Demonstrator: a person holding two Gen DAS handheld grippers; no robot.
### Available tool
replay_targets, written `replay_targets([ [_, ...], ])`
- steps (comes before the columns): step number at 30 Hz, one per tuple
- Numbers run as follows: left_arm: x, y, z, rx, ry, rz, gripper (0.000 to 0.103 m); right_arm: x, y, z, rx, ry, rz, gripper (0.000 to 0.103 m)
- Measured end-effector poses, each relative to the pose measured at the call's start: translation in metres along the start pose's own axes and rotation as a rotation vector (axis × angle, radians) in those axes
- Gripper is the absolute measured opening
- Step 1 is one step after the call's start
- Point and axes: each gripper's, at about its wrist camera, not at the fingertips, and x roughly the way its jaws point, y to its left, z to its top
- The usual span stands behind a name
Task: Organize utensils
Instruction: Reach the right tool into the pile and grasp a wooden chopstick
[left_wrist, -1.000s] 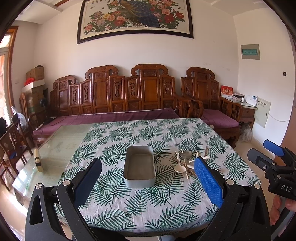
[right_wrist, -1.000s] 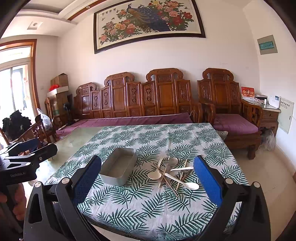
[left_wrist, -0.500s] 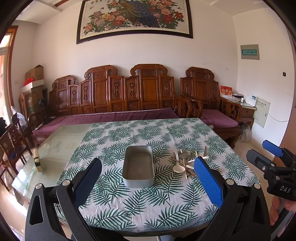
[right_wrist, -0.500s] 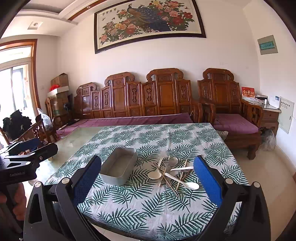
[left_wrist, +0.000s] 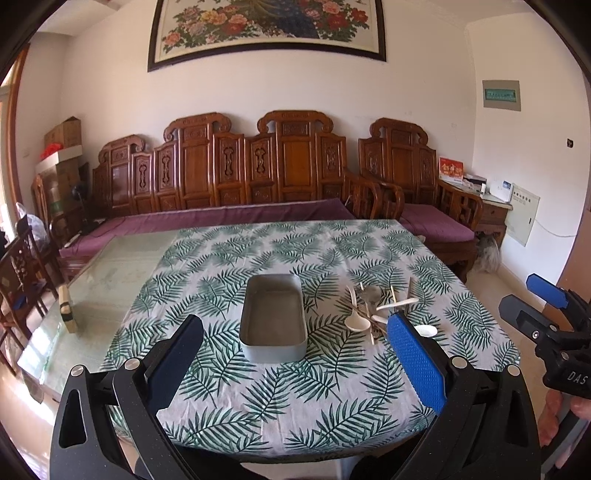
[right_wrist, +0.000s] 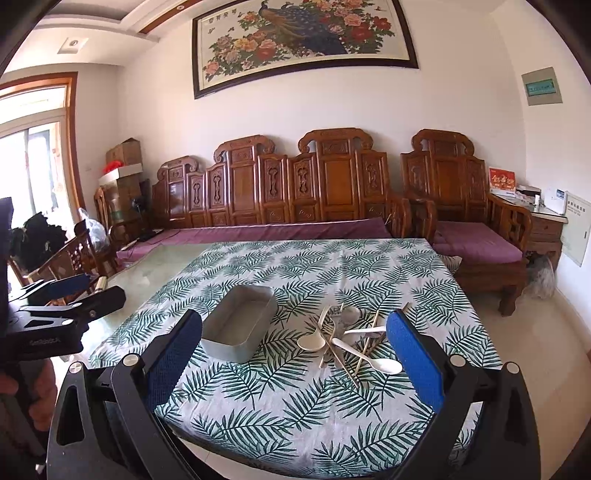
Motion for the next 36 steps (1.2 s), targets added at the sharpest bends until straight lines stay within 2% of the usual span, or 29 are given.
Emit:
replay_targets([
  [7, 0.034, 0.005, -0.004, 0.004, 0.055, -0.017, 0.097, 0.026, -0.014, -0.004, -0.030, 0.036, 0.017, 0.100],
  [15, 0.073, 0.005, -0.002, 0.062, 0.110, -0.038, 0.097, 0.070, -0.029, -0.009, -0.068, 0.114, 0.044, 0.091],
  [21, 0.103, 0.001, 0.001, 0.086, 0.144, -0.085, 0.097, 0.113, -0.048, -0.013, -0.067, 0.162, 0.087, 0.078],
  [25, 0.127, -0.006, 0.003, 0.112, 0.165, -0.109, 0.097, 0.145, -0.069, -0.017, -0.049, 0.211, 0.076, 0.064],
  [26, 0.132, -0.009, 0.003, 0.116, 0.169, -0.111, 0.097, 0.154, -0.075, -0.020, -0.038, 0.227, 0.077, 0.056],
  [29, 0.151, -0.015, 0.002, 0.122, 0.194, -0.124, 0.097, 0.183, -0.088, -0.030, -0.028, 0.283, 0.092, 0.046],
  [36, 0.192, -0.025, -0.003, 0.108, 0.249, -0.170, 0.097, 0.243, -0.093, -0.059, -0.045, 0.401, 0.140, 0.033],
])
